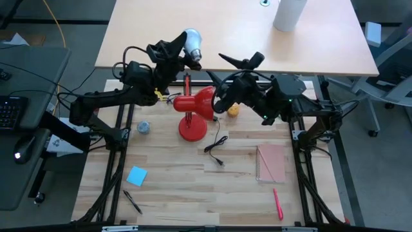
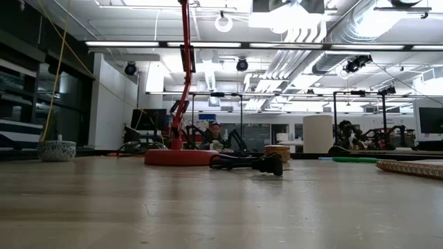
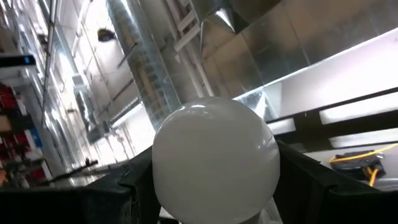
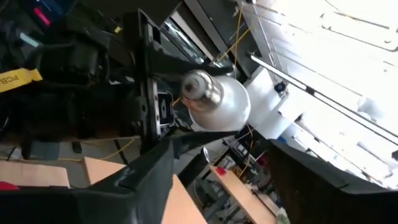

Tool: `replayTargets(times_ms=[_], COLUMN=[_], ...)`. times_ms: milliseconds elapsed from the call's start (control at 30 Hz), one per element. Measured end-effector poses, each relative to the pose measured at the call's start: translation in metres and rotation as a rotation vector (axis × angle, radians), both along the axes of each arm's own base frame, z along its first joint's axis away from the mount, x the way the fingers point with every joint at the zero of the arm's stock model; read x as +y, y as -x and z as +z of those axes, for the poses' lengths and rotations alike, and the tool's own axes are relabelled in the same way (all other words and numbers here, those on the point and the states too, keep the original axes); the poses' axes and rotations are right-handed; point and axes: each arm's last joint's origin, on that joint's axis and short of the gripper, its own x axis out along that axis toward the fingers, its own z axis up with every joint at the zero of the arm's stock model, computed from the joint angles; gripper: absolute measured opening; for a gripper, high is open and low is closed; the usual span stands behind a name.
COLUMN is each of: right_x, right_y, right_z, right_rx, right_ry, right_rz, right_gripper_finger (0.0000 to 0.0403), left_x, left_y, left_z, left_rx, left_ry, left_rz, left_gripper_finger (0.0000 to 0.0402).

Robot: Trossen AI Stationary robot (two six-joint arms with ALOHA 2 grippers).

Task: Screw lightbulb
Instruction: Insert the lightbulb into the lamp

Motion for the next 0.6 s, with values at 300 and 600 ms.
replayTargets(times_ms=[300,600], right_x=[0.006,0.015], right_y=[-0.003,-0.003], right_z=[-0.008,-0.009], right_rx=[0.11,0.06], right_ry=[0.057,0.0], right_rz=[0.101,0.195], right_gripper_finger=[0.0381,0.0398], left_x=[-0.005,-0.014], left_y=[-0.002,-0.003], left_z=[0.0,0.0], left_rx=[-0.02,0.002], left_ry=[-0.013,0.002], left_rz=[-0.284,-0.614], left_gripper_finger=[0.0227,0.0227])
